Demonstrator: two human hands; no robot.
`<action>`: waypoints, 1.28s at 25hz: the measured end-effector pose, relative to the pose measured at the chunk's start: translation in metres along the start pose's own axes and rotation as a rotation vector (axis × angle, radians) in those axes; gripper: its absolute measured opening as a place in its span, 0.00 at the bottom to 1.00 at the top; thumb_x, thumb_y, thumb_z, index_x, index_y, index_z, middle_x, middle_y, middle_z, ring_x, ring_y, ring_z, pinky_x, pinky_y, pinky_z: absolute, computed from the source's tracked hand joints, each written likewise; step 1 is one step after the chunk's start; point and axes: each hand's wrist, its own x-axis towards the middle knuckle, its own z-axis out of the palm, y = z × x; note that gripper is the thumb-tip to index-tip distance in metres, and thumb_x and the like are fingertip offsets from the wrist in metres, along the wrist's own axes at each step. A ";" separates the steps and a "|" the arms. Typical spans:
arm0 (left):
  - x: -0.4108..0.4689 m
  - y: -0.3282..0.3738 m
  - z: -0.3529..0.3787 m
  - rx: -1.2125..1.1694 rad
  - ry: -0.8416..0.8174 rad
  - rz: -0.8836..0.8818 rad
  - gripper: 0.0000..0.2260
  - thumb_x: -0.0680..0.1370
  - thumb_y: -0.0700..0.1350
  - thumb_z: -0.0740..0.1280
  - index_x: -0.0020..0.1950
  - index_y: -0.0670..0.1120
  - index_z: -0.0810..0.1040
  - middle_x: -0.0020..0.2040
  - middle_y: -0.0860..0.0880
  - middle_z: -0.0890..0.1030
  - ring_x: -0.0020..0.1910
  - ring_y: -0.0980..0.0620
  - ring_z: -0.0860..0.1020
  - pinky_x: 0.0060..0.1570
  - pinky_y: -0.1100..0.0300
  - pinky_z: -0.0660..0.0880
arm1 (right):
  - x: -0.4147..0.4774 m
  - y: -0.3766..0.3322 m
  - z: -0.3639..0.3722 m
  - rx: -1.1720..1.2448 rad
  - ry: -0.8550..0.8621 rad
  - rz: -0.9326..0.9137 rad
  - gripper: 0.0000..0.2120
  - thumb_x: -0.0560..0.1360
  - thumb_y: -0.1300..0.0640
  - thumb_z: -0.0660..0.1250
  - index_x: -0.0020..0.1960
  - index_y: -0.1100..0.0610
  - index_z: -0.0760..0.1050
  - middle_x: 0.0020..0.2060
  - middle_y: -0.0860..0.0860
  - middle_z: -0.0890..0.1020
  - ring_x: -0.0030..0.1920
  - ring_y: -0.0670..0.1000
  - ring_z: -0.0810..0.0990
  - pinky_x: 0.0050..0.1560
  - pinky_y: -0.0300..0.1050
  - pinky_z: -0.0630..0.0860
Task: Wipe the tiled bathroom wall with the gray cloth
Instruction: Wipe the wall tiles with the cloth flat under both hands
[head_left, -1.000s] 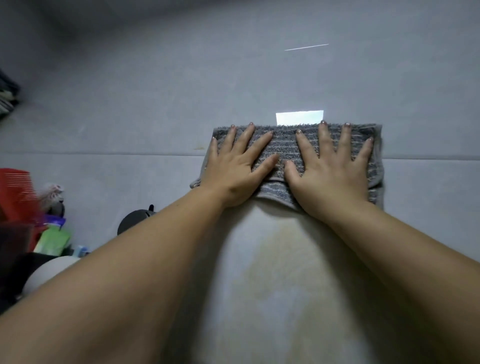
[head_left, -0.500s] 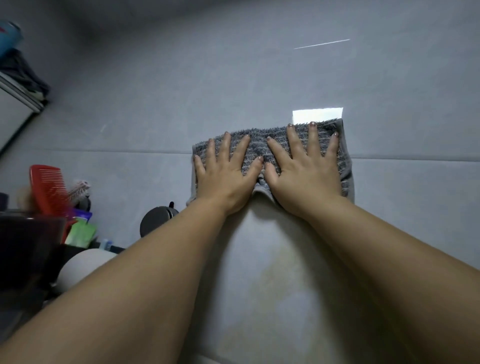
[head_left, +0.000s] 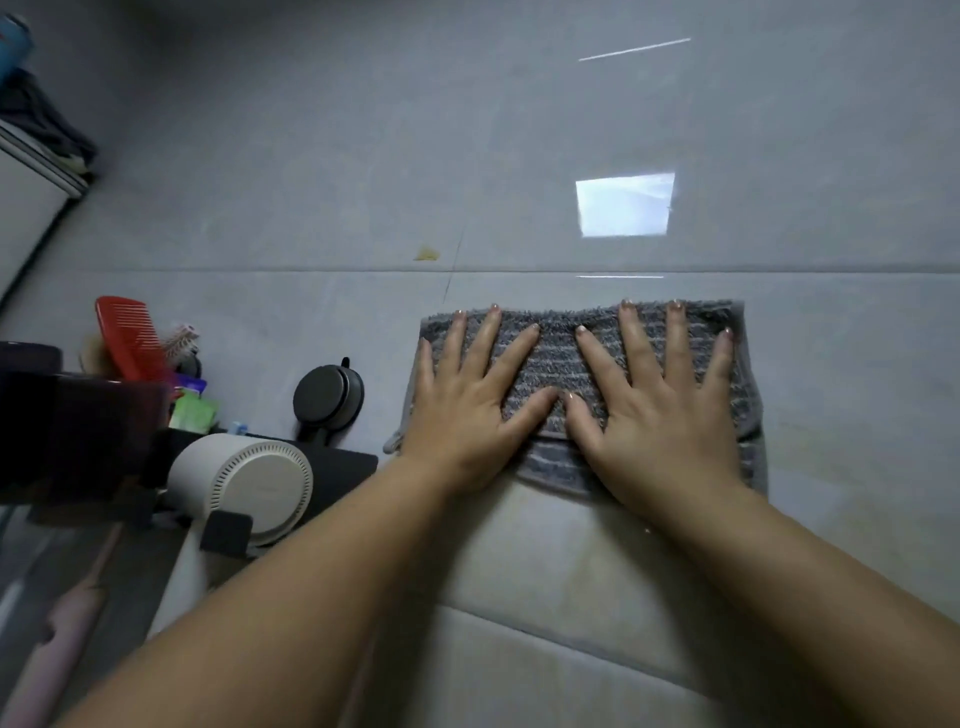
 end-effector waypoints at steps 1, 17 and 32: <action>0.007 -0.005 -0.004 0.000 -0.014 0.013 0.32 0.73 0.72 0.41 0.77 0.68 0.44 0.81 0.58 0.42 0.79 0.53 0.37 0.75 0.43 0.36 | 0.007 -0.001 -0.003 -0.006 -0.029 0.002 0.30 0.78 0.36 0.44 0.78 0.42 0.51 0.79 0.52 0.49 0.78 0.61 0.45 0.71 0.68 0.37; -0.130 -0.026 0.028 0.000 0.048 0.024 0.28 0.81 0.66 0.44 0.79 0.61 0.48 0.82 0.53 0.49 0.80 0.47 0.43 0.75 0.42 0.45 | -0.108 -0.058 0.022 0.112 0.096 -0.134 0.28 0.75 0.43 0.54 0.73 0.50 0.68 0.75 0.57 0.63 0.75 0.66 0.57 0.72 0.72 0.48; -0.073 0.007 0.017 0.044 -0.026 0.005 0.31 0.76 0.72 0.42 0.77 0.65 0.44 0.81 0.54 0.43 0.79 0.49 0.38 0.75 0.37 0.38 | -0.079 -0.005 0.016 0.027 0.106 -0.034 0.30 0.75 0.37 0.53 0.75 0.46 0.64 0.77 0.55 0.61 0.76 0.65 0.56 0.72 0.71 0.48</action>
